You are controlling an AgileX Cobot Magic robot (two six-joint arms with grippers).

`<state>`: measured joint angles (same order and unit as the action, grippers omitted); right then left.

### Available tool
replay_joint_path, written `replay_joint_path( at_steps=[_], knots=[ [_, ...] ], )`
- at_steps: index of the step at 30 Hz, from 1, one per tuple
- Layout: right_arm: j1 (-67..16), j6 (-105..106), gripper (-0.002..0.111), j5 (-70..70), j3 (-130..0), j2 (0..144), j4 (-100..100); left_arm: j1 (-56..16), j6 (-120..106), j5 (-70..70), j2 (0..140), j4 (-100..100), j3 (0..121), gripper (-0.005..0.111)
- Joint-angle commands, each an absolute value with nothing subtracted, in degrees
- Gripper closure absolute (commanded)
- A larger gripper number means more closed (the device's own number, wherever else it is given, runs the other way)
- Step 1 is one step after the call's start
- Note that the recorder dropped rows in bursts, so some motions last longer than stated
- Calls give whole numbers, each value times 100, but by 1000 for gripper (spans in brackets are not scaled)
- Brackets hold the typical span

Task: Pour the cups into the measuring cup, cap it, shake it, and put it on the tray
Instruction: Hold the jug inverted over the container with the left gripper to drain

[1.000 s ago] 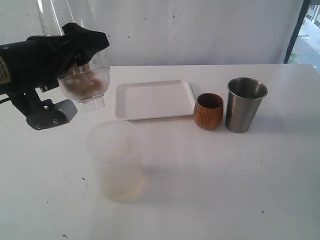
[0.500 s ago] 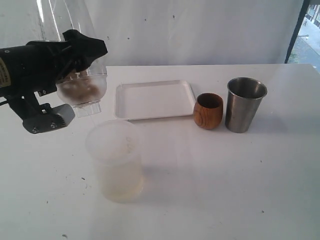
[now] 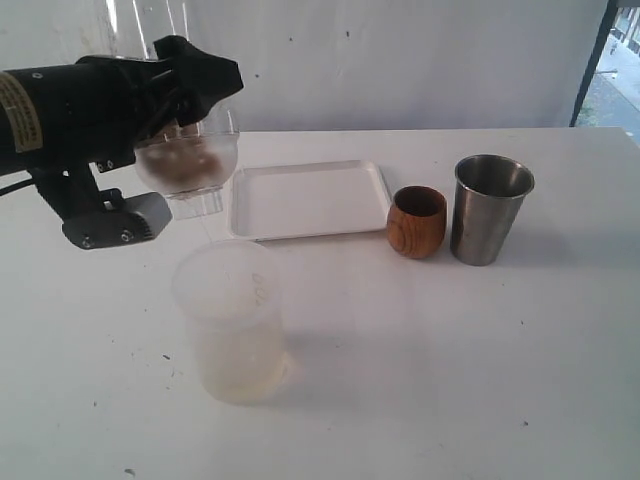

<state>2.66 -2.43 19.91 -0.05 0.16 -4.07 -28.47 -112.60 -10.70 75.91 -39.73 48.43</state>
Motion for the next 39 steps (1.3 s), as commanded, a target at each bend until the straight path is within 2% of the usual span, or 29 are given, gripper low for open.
replay_joint_path(
  at_steps=[1, 39],
  knots=[
    [236, -219, 108, 1958, 0, 0, -444, -2875, -11241, -1069, 7534, -4080, 4914, 107],
    [236, -219, 108, 1958, 0, 0, -444, -2875, -10905, -410, 7534, -4366, 4946, 107]
  ],
)
